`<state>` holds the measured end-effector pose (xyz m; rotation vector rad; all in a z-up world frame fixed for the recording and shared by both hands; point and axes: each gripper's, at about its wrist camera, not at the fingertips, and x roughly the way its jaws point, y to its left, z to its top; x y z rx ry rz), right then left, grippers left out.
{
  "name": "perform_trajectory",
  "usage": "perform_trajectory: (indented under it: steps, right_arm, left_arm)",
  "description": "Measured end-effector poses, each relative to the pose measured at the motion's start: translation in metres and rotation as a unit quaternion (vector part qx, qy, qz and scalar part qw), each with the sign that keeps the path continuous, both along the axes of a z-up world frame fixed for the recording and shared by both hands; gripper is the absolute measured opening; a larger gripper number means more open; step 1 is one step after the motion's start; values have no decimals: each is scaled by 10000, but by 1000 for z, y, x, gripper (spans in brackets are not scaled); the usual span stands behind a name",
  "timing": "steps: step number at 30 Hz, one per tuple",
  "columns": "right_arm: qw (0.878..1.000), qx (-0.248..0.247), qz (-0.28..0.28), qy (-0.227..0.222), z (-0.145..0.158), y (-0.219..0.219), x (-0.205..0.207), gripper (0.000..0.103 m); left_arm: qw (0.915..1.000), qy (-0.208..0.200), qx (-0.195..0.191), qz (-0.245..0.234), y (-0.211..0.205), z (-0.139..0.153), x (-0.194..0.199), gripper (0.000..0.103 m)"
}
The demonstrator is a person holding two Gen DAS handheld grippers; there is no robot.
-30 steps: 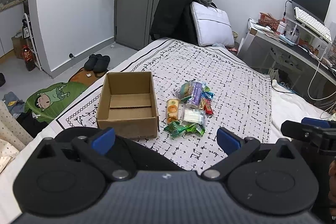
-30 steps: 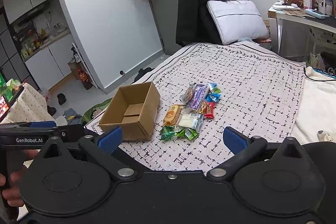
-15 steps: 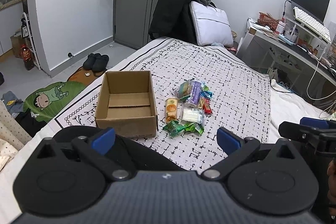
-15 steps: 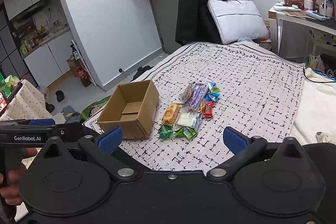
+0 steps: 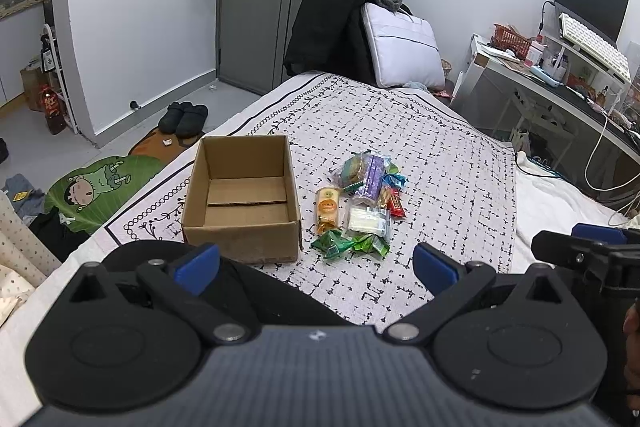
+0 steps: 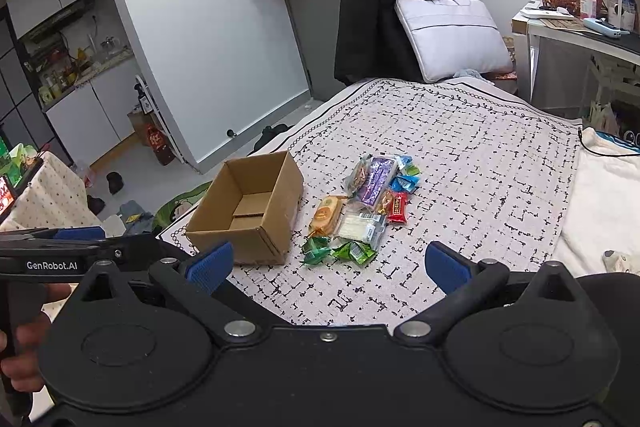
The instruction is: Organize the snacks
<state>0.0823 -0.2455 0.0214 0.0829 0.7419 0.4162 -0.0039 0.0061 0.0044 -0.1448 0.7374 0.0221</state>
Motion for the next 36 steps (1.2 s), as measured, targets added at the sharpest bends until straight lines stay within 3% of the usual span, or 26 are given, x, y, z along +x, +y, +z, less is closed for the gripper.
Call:
perform_trajectory:
  steps: [14, 36]
  right_arm:
    - [9999, -42, 54, 74, -2, 3, 7, 103]
    - [9980, -28, 147, 608, -31, 1, 60, 103]
  left_arm:
    - [10000, 21, -29, 18, 2, -1, 2, 103]
    - [9991, 365, -178, 140, 4, -24, 56, 102]
